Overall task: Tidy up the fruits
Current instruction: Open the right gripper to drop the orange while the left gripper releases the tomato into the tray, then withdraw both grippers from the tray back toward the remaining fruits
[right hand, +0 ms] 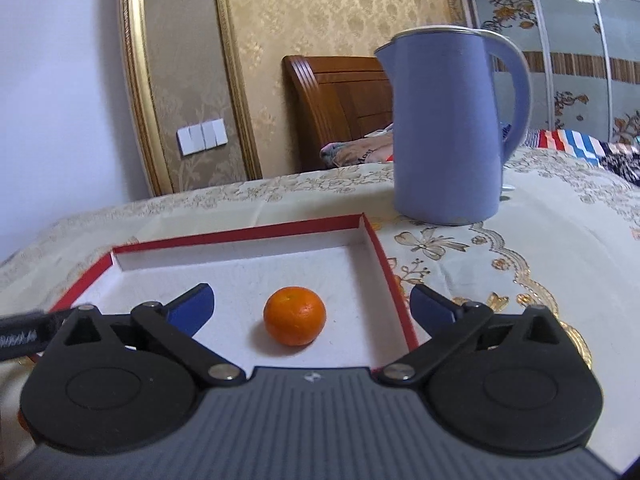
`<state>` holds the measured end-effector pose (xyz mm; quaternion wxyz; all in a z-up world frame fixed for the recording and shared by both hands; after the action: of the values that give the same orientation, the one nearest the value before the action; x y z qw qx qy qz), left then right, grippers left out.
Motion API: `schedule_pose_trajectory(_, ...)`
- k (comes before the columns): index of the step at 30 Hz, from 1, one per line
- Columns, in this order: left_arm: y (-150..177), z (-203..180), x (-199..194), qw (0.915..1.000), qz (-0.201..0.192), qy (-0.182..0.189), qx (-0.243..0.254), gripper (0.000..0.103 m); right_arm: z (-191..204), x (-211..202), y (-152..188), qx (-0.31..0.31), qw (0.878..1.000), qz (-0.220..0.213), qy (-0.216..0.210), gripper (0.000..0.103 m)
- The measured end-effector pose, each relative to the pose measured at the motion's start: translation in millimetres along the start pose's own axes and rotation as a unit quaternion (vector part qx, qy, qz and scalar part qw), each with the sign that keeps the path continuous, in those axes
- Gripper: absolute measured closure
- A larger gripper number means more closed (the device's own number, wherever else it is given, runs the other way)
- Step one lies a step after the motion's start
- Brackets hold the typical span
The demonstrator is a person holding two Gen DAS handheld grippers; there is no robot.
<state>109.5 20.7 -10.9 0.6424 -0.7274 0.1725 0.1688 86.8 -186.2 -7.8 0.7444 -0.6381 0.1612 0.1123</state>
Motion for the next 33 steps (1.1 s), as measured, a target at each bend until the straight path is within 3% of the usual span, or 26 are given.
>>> schedule_pose_trajectory(9, 15.0, 21.3, -31.8, 0.9996, -0.002, 0.014, -0.025, 0.019, -4.5, -8.9, 8.6, 0.013, 1.0, 0.017, -0.007, 0.0)
schedule_pose_trajectory(15, 18.8, 17.2, -38.2, 0.9999, -0.01, 0.008, -0.001, 0.019, -9.0, -20.3, 16.6, 0.026, 0.999, 0.033, -0.016, 0.0)
schedule_pose_trajectory(20, 25.2, 16.5, -43.3, 0.9997, 0.0, 0.017, 0.015, 0.019, -20.2, -35.1, 21.3, 0.04, 0.999, 0.03, 0.001, 0.0)
schedule_pose_trajectory(27, 44.7, 24.0, -53.4, 0.9986, 0.026, 0.037, 0.027, 0.019, -69.1, -69.8, 45.0, 0.07, 0.996, 0.06, -0.007, 0.0)
schedule_pose_trajectory(29, 47.6, 28.6, -54.9, 0.9986, 0.027, 0.043, 0.017, 0.018, -90.7, -76.8, 46.5, 0.105, 0.992, 0.066, -0.01, 0.0)
schedule_pose_trajectory(31, 47.2, 32.7, -52.6, 0.9982, 0.034, 0.05, 0.002, 0.017, -105.8, -82.5, 47.3, 0.116, 0.991, 0.062, 0.02, 0.0)
schedule_pose_trajectory(33, 47.9, 33.9, -49.8, 0.9979, 0.044, 0.048, -0.004, 0.017, -107.9, -83.7, 48.2, 0.109, 0.992, 0.063, 0.018, 0.0)
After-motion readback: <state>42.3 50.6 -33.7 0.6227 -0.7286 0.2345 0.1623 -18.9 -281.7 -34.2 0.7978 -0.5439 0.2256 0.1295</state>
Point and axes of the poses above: each gripper's, at about its wrist camera, not at the fingertips, and x roughly the way its jaws point, z to its left, y to its underside, the point moved 5 cm from there along x, roughly the way its jaws point
